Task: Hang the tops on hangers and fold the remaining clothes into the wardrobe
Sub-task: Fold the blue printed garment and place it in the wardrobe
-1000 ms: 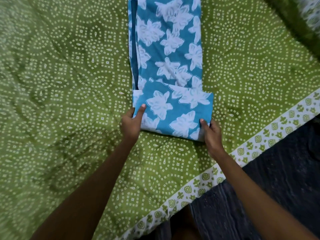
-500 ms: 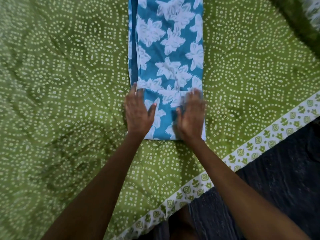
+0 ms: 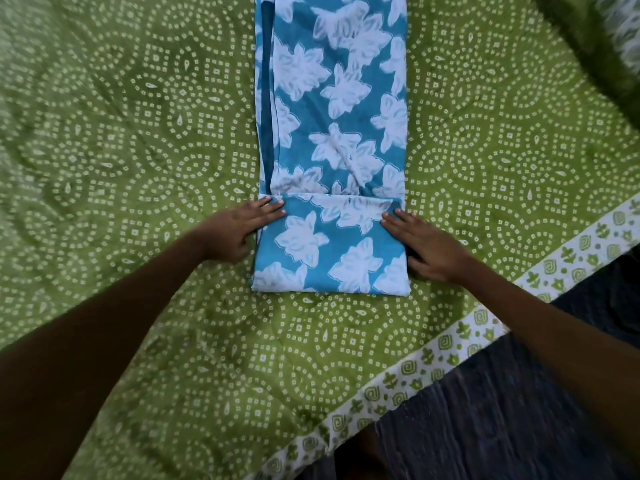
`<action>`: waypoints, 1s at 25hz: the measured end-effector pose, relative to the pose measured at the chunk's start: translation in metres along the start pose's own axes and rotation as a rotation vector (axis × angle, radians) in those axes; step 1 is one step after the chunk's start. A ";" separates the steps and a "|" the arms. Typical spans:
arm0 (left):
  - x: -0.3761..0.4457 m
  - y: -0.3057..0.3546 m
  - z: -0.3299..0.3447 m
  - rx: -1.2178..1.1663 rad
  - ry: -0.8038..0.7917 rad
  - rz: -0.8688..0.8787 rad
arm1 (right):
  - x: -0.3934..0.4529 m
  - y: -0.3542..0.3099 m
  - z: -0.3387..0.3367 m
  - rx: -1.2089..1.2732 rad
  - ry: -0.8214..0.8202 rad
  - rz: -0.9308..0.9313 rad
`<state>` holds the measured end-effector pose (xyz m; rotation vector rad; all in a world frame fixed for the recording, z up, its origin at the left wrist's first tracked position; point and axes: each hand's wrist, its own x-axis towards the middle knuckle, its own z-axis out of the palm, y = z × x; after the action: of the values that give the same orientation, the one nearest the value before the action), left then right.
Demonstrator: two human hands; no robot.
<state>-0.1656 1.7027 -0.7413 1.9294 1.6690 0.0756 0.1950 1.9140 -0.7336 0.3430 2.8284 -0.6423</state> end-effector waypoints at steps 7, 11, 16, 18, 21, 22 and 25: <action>0.019 0.038 -0.003 -0.407 0.421 -0.277 | 0.032 -0.025 0.001 0.551 0.465 0.244; 0.055 0.035 -0.031 -1.201 0.557 -0.798 | 0.081 -0.028 -0.054 1.334 0.689 0.868; 0.084 0.040 -0.043 -1.130 0.641 -0.985 | 0.103 -0.022 -0.050 1.285 0.820 1.002; 0.085 0.045 -0.033 -0.869 0.759 -0.988 | 0.100 -0.028 -0.041 1.055 0.785 0.955; 0.067 0.064 -0.028 -0.727 0.819 -1.009 | 0.094 -0.049 -0.042 0.878 0.815 0.985; 0.056 0.076 -0.023 -0.715 0.801 -1.020 | 0.087 -0.058 -0.036 0.843 0.798 1.007; 0.019 0.112 -0.001 -0.880 0.734 -1.152 | 0.053 -0.084 -0.010 0.943 0.663 1.126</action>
<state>-0.0625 1.7156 -0.6955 0.1383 2.3614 0.9407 0.1206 1.8540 -0.7057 2.3560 1.9068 -1.6249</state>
